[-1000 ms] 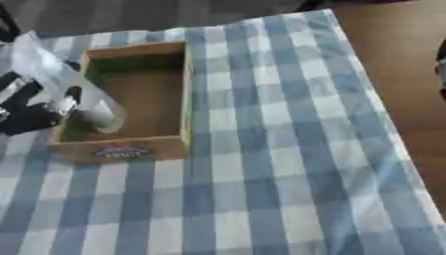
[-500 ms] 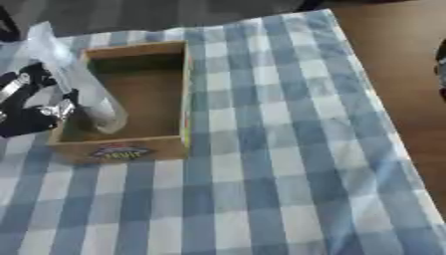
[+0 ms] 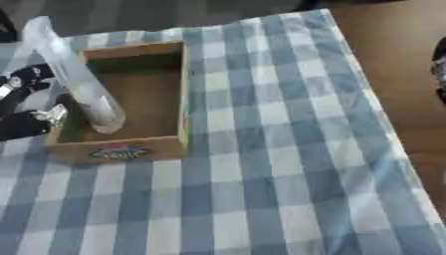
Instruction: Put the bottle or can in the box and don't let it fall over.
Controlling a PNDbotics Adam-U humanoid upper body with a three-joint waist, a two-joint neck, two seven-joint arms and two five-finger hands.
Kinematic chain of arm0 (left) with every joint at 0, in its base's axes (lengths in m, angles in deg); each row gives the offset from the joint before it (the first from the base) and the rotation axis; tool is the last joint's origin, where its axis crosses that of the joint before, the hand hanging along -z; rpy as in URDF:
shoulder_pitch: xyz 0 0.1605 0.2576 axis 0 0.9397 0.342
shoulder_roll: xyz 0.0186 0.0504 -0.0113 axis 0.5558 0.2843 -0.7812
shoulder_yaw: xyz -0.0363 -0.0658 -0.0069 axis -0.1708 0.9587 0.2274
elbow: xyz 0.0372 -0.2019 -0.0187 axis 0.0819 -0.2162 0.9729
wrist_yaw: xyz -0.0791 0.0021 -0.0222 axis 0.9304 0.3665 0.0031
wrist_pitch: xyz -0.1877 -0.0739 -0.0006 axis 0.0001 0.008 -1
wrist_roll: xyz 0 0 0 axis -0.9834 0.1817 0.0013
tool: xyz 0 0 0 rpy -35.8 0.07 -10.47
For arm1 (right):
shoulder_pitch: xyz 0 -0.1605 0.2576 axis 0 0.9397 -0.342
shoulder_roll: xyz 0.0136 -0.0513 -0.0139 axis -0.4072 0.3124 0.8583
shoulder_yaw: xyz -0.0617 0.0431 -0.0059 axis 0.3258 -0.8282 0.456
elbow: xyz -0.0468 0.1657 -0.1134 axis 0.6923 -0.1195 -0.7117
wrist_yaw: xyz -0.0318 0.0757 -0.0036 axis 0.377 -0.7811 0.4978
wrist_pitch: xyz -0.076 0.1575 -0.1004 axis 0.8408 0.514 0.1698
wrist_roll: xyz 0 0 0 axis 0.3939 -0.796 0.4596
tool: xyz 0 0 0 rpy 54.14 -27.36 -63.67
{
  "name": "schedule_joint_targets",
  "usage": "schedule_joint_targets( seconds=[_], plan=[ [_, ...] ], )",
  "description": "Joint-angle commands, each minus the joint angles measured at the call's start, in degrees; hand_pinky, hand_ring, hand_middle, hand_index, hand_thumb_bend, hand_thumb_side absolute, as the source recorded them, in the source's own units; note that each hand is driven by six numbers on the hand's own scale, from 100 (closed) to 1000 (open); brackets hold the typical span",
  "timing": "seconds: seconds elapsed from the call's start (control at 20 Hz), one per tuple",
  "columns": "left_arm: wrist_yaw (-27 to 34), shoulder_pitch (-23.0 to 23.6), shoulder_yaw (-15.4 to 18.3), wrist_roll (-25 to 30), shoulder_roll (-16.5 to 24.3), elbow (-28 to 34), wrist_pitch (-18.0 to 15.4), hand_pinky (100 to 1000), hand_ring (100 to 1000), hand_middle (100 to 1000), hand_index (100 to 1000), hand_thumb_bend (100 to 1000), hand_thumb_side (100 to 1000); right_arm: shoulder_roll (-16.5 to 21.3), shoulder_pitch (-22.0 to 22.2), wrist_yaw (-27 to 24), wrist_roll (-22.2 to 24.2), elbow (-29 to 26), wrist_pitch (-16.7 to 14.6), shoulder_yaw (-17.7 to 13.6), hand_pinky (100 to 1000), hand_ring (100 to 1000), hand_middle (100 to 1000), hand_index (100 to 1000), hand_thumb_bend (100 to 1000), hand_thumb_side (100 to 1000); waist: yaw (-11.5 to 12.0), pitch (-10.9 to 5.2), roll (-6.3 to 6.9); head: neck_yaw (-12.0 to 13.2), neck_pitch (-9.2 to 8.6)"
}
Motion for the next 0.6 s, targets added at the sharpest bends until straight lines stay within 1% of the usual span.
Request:
schedule_joint_targets(
  seconds=[0.05, 0.3, 0.6],
  plan=[
    [1.0, 0.5, 1.6, -1.1, 2.6, 2.3, 0.2, 1000, 1000, 857, 920, 100, 293, 1.9, -0.4, 0.5, 0.0, -1.1, 0.0, -0.5, 744, 696, 860, 750, 249, 227, 0.1, -0.90, -0.15, -0.3, -0.77],
    [2.3, 3.8, 4.4, -3.8, 4.0, 5.5, 0.9, 1000, 1000, 854, 912, 100, 305, 1.9, -0.4, 0.5, -0.1, -1.1, -0.1, -0.6, 744, 696, 860, 750, 248, 228, 0.3, -0.83, -0.16, -0.6, -0.90],
    [3.8, 8.9, 9.3, -8.6, 5.3, 8.3, 2.4, 1000, 1000, 848, 905, 100, 321, 1.9, -0.4, 0.6, -0.4, -1.1, -0.2, -0.8, 744, 696, 860, 750, 247, 229, 0.5, -0.69, -0.17, -1.1, -1.06]
  ],
)
